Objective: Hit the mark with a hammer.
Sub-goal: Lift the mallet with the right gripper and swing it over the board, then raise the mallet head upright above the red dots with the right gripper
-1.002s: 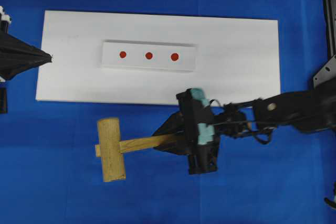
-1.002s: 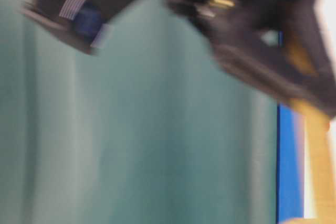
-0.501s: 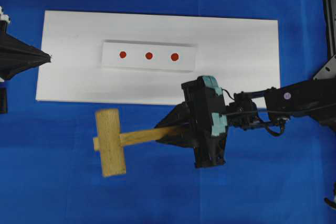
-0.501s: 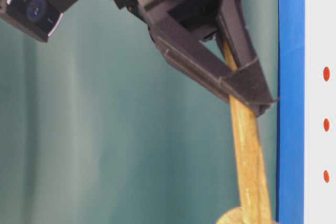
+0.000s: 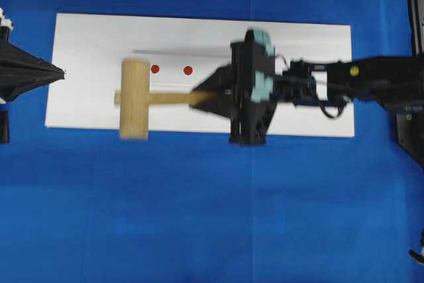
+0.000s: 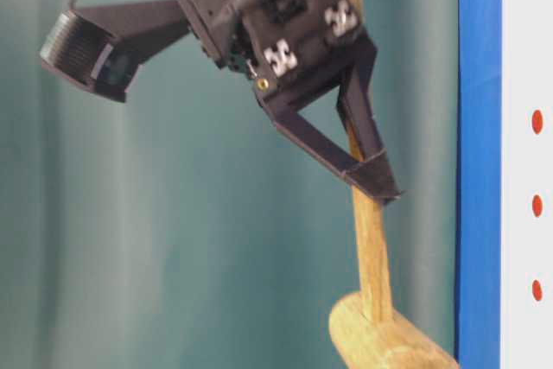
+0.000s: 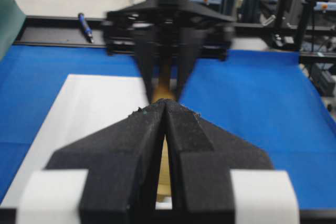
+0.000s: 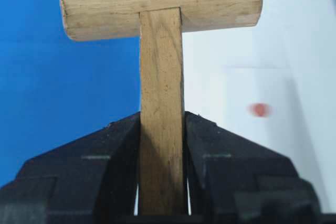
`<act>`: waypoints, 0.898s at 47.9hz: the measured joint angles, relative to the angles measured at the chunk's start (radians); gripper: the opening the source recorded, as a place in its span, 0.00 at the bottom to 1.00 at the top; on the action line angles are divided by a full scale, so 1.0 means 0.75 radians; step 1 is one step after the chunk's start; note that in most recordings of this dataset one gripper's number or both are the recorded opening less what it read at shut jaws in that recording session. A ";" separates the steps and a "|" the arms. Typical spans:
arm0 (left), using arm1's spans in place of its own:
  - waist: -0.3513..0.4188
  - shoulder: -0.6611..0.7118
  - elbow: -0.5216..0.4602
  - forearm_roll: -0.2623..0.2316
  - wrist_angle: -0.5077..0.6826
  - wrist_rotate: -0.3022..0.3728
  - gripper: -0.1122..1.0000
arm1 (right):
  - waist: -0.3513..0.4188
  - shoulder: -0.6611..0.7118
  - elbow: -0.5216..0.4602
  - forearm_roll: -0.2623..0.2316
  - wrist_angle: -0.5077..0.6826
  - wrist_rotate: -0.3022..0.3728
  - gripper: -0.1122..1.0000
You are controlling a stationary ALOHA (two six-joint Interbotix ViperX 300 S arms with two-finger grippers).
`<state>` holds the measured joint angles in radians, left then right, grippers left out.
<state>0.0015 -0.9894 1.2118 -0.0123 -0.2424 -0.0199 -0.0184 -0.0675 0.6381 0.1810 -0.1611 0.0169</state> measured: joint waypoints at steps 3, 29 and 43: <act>0.000 0.000 0.000 0.000 0.000 0.000 0.10 | -0.033 0.000 0.000 0.000 0.002 -0.014 0.18; 0.000 0.000 0.002 -0.002 0.000 0.000 0.10 | -0.065 -0.014 0.000 -0.053 -0.059 -0.227 0.18; 0.000 0.000 0.000 -0.004 0.000 -0.086 0.10 | -0.078 -0.041 -0.002 -0.070 -0.149 -0.702 0.18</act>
<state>0.0015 -0.9894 1.2118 -0.0153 -0.2424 -0.0844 -0.0767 -0.0982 0.6366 0.1289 -0.2730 -0.5093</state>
